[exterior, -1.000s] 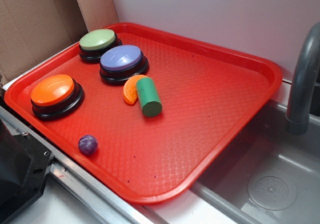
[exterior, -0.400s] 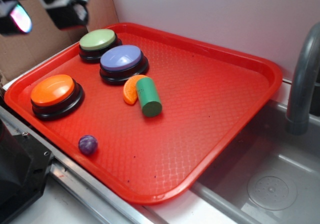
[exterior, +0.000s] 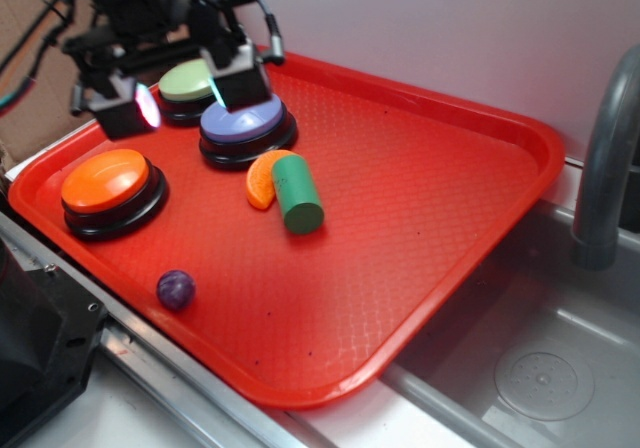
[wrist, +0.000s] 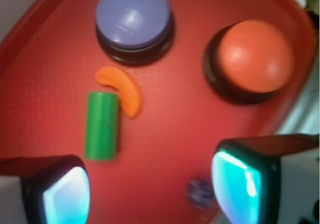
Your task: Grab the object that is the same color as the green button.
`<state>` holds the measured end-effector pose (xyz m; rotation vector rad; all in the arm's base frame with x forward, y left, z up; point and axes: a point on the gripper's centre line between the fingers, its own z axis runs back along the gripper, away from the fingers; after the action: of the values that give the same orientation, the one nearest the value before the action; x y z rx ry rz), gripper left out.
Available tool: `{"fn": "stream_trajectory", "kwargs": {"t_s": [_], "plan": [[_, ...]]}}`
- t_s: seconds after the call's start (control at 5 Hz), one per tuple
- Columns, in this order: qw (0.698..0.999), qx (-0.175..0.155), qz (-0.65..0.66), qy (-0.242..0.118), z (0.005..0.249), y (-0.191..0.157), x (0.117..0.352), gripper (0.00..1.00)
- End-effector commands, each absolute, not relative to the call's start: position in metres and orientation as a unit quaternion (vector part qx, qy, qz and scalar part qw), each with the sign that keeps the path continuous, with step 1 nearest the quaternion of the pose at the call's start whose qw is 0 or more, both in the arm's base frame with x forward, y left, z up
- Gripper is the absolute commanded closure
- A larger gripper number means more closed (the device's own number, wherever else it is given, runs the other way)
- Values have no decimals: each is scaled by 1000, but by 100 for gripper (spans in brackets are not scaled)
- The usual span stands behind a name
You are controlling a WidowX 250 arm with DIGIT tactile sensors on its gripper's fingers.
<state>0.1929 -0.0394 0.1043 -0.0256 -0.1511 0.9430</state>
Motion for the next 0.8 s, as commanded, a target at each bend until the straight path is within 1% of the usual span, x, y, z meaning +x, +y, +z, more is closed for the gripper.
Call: {"fn": "stream_trajectory", "kwargs": {"t_s": [0.0, 0.2, 0.4, 0.6], "plan": [[889, -14, 450, -88, 52, -46, 238, 0], [894, -25, 440, -81, 38, -46, 249, 0], [896, -33, 434, -86, 30, -46, 250, 0], [889, -34, 447, -91, 30, -42, 249, 100]]}}
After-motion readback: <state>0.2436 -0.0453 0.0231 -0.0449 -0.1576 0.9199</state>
